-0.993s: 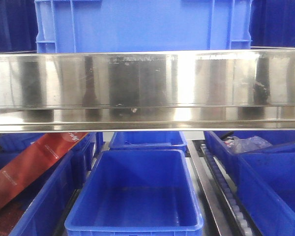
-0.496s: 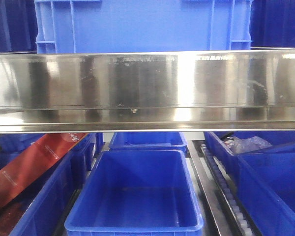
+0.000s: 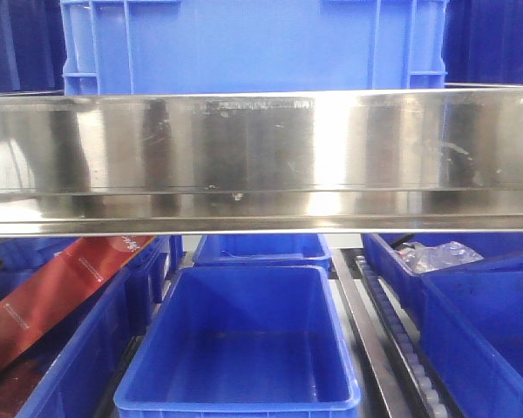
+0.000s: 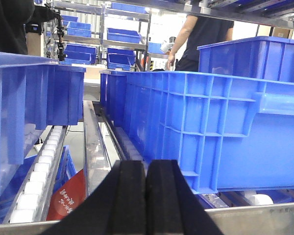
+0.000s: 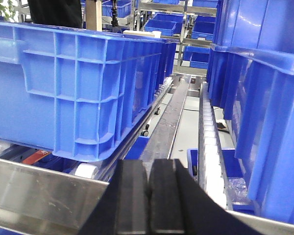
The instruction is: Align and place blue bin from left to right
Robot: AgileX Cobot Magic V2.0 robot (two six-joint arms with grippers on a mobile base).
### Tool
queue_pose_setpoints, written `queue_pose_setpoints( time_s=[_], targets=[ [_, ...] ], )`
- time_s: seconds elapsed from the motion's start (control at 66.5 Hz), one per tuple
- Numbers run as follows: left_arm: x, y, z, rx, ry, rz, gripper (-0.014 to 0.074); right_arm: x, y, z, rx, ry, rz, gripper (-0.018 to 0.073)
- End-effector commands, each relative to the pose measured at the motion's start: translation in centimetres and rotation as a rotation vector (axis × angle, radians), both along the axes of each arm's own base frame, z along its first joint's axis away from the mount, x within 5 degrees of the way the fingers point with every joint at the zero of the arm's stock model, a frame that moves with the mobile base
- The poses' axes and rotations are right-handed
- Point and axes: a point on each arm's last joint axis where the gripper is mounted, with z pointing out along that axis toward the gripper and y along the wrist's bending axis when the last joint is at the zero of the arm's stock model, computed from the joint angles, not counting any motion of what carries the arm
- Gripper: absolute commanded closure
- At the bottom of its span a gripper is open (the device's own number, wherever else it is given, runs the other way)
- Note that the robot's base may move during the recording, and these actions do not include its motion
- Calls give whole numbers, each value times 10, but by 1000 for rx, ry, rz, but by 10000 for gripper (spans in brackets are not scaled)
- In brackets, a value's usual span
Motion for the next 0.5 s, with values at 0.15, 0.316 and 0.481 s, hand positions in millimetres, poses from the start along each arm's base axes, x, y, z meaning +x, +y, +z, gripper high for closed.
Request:
queue_pose_setpoints(
  time_s=[0.15,0.316,0.481],
  targets=[
    [-1,0,1,-15,-18,-4,707,-1,-1,2,-6,-35,-5,627],
    [-1,0,0,-19,-4,1,707,-1,-1,2,-6,-35,-5,627],
    [0,9,-3,97,6,137,707,-1,-1,2,-6,-35,-5,627]
  ],
)
